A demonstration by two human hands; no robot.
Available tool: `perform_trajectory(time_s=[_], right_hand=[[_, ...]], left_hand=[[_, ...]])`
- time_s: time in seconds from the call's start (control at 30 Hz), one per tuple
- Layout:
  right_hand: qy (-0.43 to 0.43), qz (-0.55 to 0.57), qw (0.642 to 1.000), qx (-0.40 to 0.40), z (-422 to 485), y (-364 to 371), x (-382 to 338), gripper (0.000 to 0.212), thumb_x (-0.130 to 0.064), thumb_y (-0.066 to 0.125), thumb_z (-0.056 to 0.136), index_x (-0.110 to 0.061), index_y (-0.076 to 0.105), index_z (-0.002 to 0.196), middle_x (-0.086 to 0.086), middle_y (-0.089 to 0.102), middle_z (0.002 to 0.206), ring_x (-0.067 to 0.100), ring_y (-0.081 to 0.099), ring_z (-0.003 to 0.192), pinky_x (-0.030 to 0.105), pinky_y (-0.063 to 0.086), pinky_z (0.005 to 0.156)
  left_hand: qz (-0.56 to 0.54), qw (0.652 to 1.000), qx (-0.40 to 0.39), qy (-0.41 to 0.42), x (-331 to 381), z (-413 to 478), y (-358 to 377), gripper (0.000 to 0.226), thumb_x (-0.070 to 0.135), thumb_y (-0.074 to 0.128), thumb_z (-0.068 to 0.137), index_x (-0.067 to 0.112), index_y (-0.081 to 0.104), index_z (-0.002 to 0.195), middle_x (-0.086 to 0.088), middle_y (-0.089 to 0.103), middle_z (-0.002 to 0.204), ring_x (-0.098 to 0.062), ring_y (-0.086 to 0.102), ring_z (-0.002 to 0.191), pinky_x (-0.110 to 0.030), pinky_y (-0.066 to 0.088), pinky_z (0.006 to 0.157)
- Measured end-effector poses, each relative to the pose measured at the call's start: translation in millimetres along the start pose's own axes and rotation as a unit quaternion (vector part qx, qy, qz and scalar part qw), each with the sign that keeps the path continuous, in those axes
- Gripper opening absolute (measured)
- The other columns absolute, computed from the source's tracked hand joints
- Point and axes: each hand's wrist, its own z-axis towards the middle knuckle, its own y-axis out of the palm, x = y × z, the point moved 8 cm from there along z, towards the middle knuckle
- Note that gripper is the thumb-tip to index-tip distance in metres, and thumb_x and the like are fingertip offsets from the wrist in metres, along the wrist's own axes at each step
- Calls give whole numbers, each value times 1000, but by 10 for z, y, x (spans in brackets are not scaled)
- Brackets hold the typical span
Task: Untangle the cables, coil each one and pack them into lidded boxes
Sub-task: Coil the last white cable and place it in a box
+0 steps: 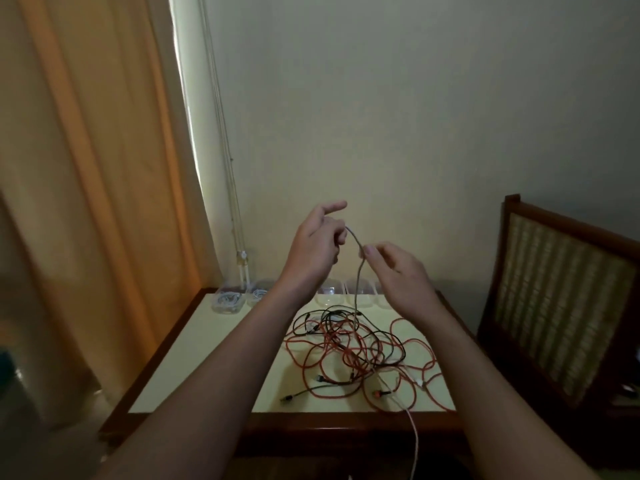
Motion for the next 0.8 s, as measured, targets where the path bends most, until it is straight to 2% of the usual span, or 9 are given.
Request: perform_trajectory(time_s=[0.1, 0.17, 0.27, 0.33, 0.4, 0.47, 0.6, 0.7, 0.8], right_hand=[[31, 153, 988, -15, -93, 115, -68, 43, -38, 45, 107, -3, 62, 89, 2, 67, 78, 13, 66, 73, 28, 53, 72], [35, 183, 982, -20, -163, 174, -100, 41, -41, 46, 106, -9, 59, 83, 0, 55, 68, 15, 54, 63, 30, 48, 66], [60, 205, 977, -23, -272, 251, -20, 44, -46, 49, 104, -6, 61, 90, -1, 52, 68, 15, 49, 63, 29, 45, 62], [83, 229, 970, -17, -352, 270, 72, 43, -44, 54, 102, -2, 61, 94, 0, 52, 69, 16, 47, 64, 28, 41, 60], [95, 236, 967, -16, -437, 283, 173, 37, -39, 59, 100, -3, 61, 92, 0, 53, 70, 18, 45, 66, 28, 39, 60], [98, 228, 969, -7, -506, 274, 263, 28, -33, 62, 99, -7, 62, 89, 1, 55, 71, 17, 45, 67, 27, 38, 60], [62, 102, 992, 32, -526, 178, 199, 21, -29, 62, 99, -12, 67, 88, -8, 61, 67, -5, 48, 53, 10, 35, 53], [7, 7, 998, 65, -461, 91, 25, 25, -27, 58, 102, -13, 65, 82, -5, 61, 67, -2, 48, 53, 13, 36, 51], [-66, -76, 989, 112, -399, -40, -213, 32, -28, 55, 103, -13, 66, 77, -9, 56, 58, 4, 50, 54, 23, 37, 53]], left_hand=[[-68, 997, 18, -12, 176, -48, -35, 35, 2, 40, 98, 17, 59, 123, 5, 44, 60, -7, 26, 46, -22, 20, 45], [-118, 992, 36, -28, 228, -55, -95, 36, -1, 37, 99, 13, 58, 124, 5, 42, 58, -7, 23, 44, -25, 16, 46], [-195, 977, 65, -56, 235, -60, -222, 36, 1, 33, 99, 10, 57, 125, 6, 38, 58, -6, 23, 42, -23, 17, 42], [-271, 954, 95, -83, 232, -53, -339, 34, 3, 34, 99, 8, 58, 123, 6, 33, 57, -6, 22, 39, -20, 17, 37], [-343, 926, 123, -99, 260, -29, -476, 31, 6, 35, 97, 9, 59, 116, 7, 28, 54, -6, 19, 36, -19, 17, 34], [-369, 913, 144, -98, 292, -17, -608, 32, 7, 34, 95, 10, 60, 114, 7, 27, 52, -7, 18, 35, -19, 17, 33], [-322, 932, 135, -99, 234, -19, -704, 40, 5, 34, 95, 7, 56, 128, 5, 35, 53, -8, 23, 37, -20, 22, 35], [-180, 975, 120, -56, 261, -51, -707, 39, 3, 43, 98, 7, 49, 137, 1, 58, 62, -10, 45, 46, -22, 35, 44], [-83, 995, 53, -13, 351, -174, -535, 44, 1, 52, 98, 9, 40, 139, -12, 71, 83, -17, 67, 63, -24, 50, 57]])
